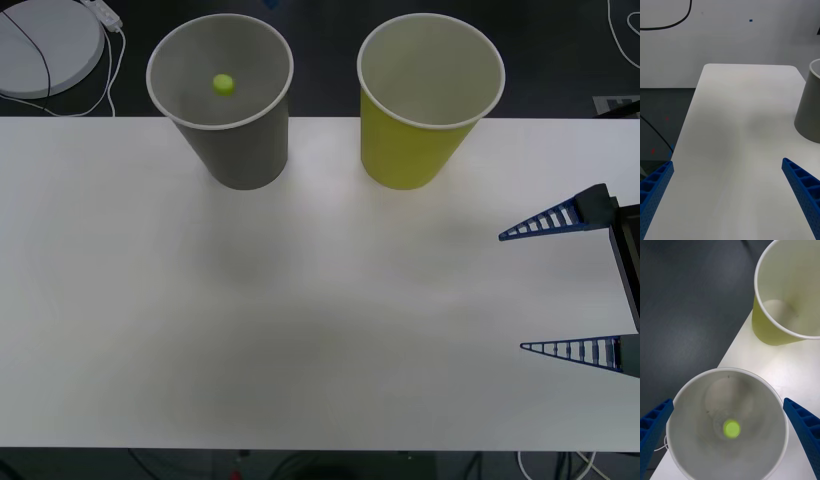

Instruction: Put the can into the green bin and the plastic bottle into the gray bin

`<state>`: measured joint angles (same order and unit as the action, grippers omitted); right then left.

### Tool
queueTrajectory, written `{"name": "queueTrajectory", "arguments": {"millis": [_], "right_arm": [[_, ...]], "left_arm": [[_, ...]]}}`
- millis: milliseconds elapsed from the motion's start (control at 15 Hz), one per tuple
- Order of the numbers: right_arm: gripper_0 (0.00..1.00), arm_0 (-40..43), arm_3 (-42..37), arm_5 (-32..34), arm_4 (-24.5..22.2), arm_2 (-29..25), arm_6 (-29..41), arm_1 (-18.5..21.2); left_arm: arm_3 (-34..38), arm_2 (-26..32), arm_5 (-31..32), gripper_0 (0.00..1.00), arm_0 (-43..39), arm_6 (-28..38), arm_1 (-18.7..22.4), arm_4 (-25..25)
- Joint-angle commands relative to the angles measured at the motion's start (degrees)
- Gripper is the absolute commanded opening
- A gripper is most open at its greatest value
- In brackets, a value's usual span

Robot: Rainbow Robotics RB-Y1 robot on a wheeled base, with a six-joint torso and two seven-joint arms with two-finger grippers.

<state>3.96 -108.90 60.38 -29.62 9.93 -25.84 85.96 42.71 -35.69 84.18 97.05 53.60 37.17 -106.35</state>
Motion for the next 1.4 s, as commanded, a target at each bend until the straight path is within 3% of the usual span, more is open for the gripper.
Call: {"name": "queueTrajectory", "arguments": {"millis": [67,267,800,1400], "right_arm": [[1.0,0.0,0.0,0.0,0.0,0.0,0.0,0.0],[1.0,0.0,0.0,0.0,0.0,0.0,0.0,0.0],[1.0,0.0,0.0,0.0,0.0,0.0,0.0,0.0],[1.0,0.0,0.0,0.0,0.0,0.0,0.0,0.0]], "left_arm": [[0.0,0.0,0.0,1.0,0.0,-0.1,0.0,0.0],[1.5,0.0,-0.1,1.0,-1.7,-0.7,0.9,1.1],[20.4,0.0,0.0,1.0,-11.5,-0.8,11.4,5.9],[32.6,0.0,-2.9,1.0,-22.1,-5.1,26.5,22.3]]}}
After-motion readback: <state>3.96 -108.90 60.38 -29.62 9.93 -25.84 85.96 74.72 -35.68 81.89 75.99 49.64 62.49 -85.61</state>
